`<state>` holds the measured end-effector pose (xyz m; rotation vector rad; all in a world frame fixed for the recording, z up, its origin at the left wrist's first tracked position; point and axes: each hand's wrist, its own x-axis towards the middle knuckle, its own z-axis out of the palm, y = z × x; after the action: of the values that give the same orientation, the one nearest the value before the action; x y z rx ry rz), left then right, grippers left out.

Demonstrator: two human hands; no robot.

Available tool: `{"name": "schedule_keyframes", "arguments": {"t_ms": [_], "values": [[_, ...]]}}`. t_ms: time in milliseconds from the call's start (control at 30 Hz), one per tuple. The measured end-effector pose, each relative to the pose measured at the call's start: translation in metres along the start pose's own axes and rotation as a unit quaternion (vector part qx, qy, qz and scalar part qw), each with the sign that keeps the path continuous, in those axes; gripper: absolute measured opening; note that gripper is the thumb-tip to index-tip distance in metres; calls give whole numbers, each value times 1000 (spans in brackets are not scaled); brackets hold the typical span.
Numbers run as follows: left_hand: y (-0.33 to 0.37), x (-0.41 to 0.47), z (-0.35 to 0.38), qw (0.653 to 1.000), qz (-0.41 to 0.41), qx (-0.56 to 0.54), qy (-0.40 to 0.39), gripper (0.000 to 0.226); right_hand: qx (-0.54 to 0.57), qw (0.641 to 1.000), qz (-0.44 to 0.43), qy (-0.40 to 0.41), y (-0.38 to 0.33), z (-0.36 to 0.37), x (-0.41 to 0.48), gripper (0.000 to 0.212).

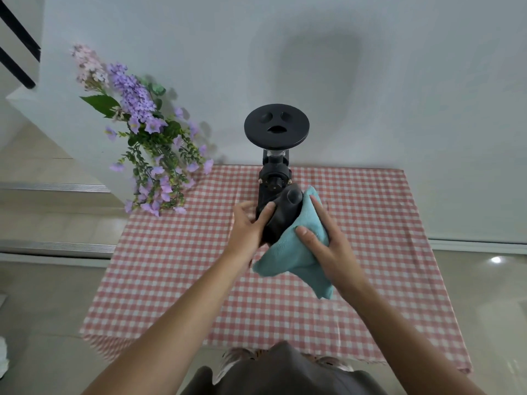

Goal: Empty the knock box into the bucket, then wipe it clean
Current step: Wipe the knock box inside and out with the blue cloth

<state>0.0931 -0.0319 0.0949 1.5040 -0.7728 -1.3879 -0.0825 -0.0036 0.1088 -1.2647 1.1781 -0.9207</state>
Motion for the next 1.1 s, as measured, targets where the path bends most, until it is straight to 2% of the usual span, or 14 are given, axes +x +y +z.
{"name": "schedule_keyframes", "arguments": {"t_ms": [100, 200, 367, 467, 567, 667, 800, 933, 1033, 1100], "values": [[-2, -7, 7, 998, -24, -28, -53, 66, -53, 998, -12, 14, 2, 9, 0, 66], [-3, -9, 6, 997, 10, -2, -81, 53, -101, 994, -30, -3, -1, 13, -2, 60], [3, -7, -6, 988, -16, 4, -155, 46, -133, 989, -48, -52, -11, -1, 4, 48], [2, -7, -12, 979, -8, -2, -203, 58, -119, 990, -39, -62, -20, -11, 11, 48], [3, -7, -17, 977, -8, -47, -208, 66, -61, 996, -19, -66, -21, -14, 10, 48], [10, -7, -21, 976, -3, -43, -212, 68, -19, 998, 1, -56, -17, -7, 0, 47], [12, -4, -18, 983, -5, -30, -180, 70, -107, 991, -53, -58, -18, 12, -7, 51], [11, -5, -17, 983, -8, -5, -184, 57, -132, 987, -67, -58, -26, 15, 3, 50], [11, -6, -21, 978, -1, -17, -209, 53, -79, 994, -38, -66, -30, 7, 9, 49], [17, -7, -24, 977, 8, -29, -213, 61, -28, 997, -8, -76, -30, 1, 7, 49]]}}
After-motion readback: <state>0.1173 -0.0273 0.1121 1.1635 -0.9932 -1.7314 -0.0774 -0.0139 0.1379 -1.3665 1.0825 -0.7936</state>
